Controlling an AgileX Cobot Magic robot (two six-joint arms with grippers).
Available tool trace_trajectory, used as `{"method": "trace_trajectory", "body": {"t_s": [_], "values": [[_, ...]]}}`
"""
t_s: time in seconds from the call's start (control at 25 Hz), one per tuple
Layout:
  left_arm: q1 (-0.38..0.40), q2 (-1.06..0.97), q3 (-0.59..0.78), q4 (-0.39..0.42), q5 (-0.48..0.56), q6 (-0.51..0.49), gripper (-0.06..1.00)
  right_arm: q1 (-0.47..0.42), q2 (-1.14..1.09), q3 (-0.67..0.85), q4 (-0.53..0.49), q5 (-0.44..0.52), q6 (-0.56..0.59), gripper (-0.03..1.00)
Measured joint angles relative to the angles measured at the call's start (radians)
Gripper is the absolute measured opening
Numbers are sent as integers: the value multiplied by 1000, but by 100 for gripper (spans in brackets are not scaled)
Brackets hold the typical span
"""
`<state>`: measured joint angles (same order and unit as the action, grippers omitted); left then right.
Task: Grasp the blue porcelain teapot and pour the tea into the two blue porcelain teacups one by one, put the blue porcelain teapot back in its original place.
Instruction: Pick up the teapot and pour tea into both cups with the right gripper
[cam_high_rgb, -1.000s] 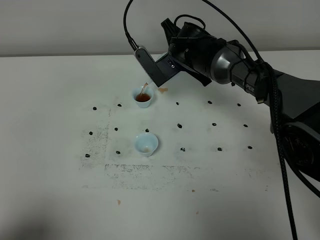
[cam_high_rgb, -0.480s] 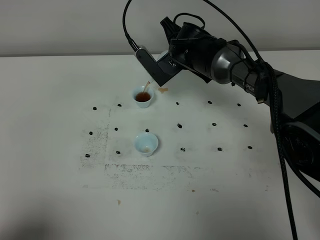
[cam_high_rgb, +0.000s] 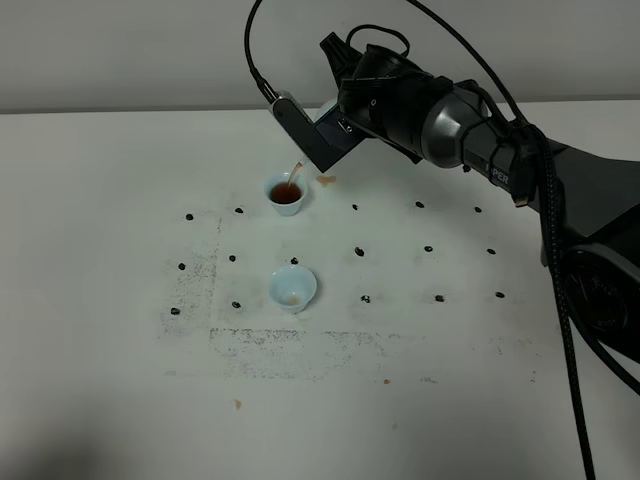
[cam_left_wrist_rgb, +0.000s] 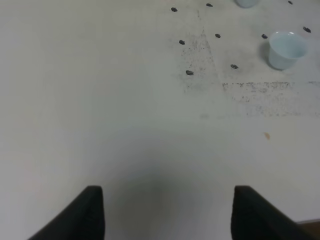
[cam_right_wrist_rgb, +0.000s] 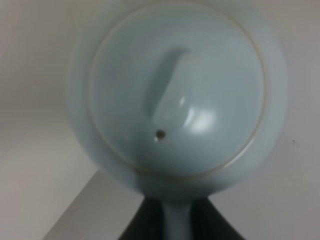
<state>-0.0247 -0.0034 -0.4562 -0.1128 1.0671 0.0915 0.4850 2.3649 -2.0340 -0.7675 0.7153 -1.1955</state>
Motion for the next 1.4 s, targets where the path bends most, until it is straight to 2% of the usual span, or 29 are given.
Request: {"method": "trace_trajectory", "body": {"t_s": [0.92,1.4], "values": [[0,0,0,0,0,0,57,11,0,0,3,-2,-1,8],[0,0,0,0,0,0,57,11,0,0,93,63,0,8]]}}
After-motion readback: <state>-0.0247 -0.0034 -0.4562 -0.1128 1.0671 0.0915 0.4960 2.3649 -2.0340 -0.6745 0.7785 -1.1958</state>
